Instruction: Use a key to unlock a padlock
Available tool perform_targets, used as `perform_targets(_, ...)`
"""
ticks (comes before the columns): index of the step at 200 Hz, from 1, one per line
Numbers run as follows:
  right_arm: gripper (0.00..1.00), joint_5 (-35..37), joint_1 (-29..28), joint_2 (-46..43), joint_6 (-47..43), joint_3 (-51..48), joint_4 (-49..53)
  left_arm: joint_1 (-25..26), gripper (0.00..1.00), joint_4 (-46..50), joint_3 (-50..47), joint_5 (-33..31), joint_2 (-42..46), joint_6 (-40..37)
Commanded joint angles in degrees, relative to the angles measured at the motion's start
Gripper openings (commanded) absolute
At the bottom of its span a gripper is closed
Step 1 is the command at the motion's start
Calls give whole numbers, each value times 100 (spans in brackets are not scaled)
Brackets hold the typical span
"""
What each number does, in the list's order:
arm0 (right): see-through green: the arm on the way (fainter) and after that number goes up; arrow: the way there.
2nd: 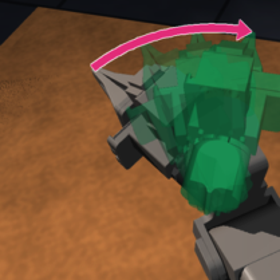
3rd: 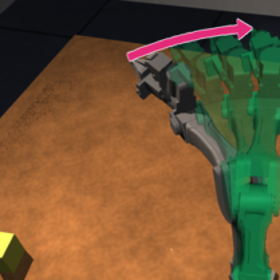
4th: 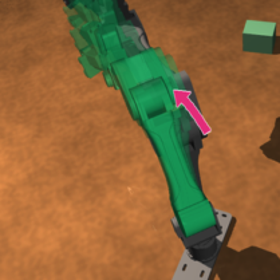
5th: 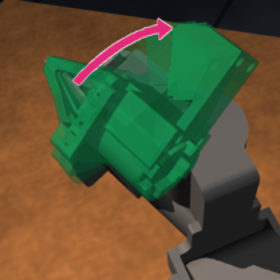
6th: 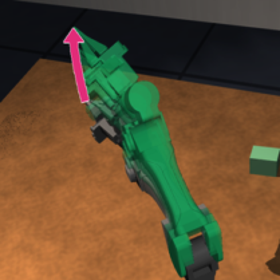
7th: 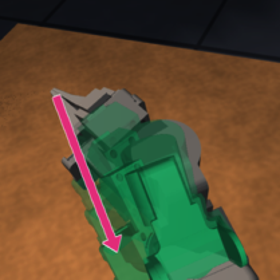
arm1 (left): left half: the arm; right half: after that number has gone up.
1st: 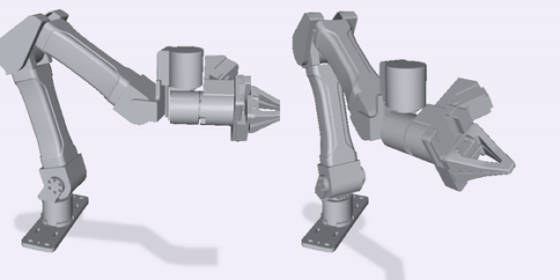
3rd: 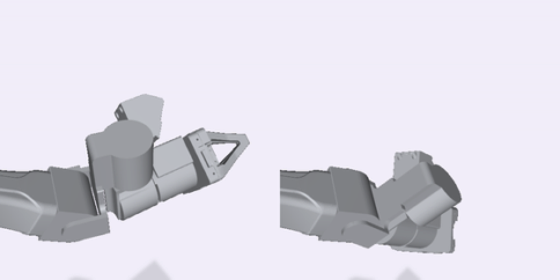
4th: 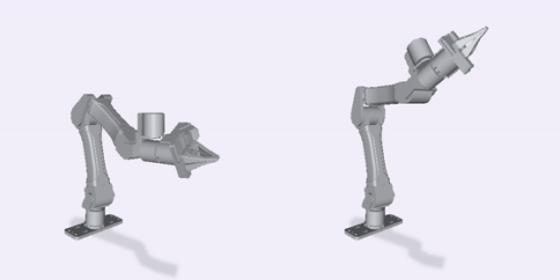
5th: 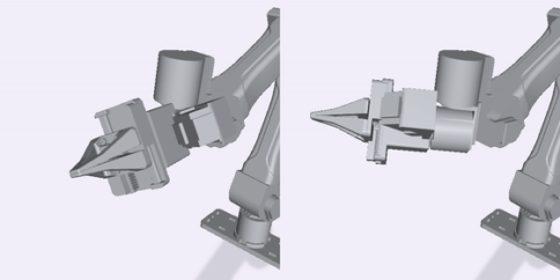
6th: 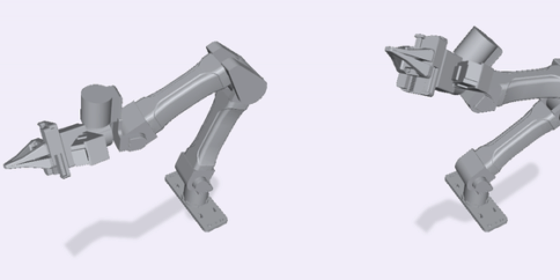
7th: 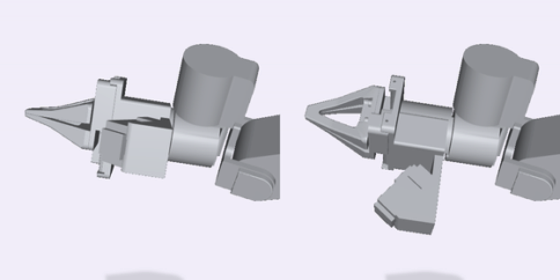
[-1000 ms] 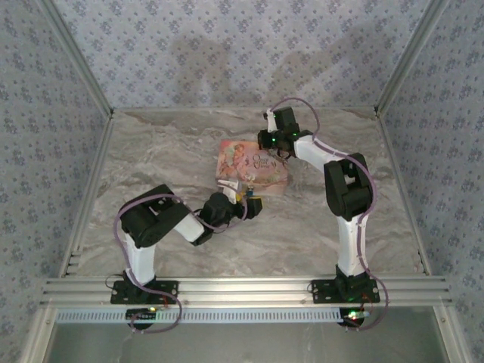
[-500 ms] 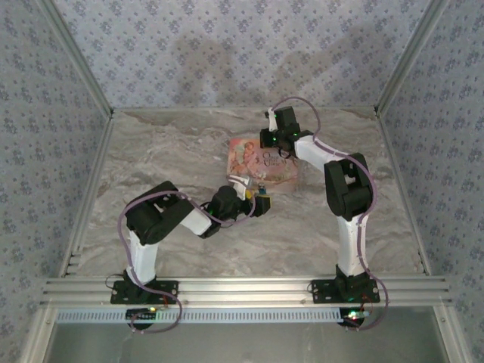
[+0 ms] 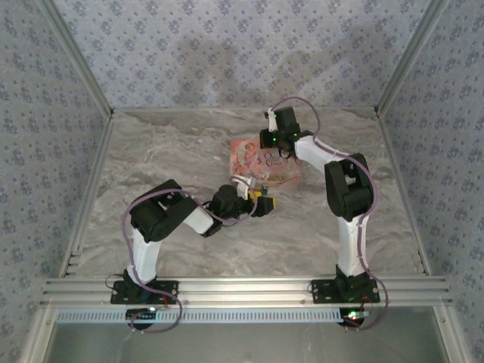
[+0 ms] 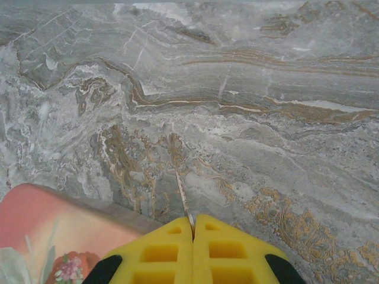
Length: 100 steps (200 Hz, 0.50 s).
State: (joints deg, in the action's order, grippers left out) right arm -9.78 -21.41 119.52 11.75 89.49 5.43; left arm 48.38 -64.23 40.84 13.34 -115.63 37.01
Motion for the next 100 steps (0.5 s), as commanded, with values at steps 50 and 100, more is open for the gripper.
perform_targets(50,0,700,-57,-861,-297,39,1280,12,85,-225,89,-368,26,-20)
perform_targets(100,0,2163,225,-1492,54,-425,1957,69,86,-42,-148,-740,299,-201)
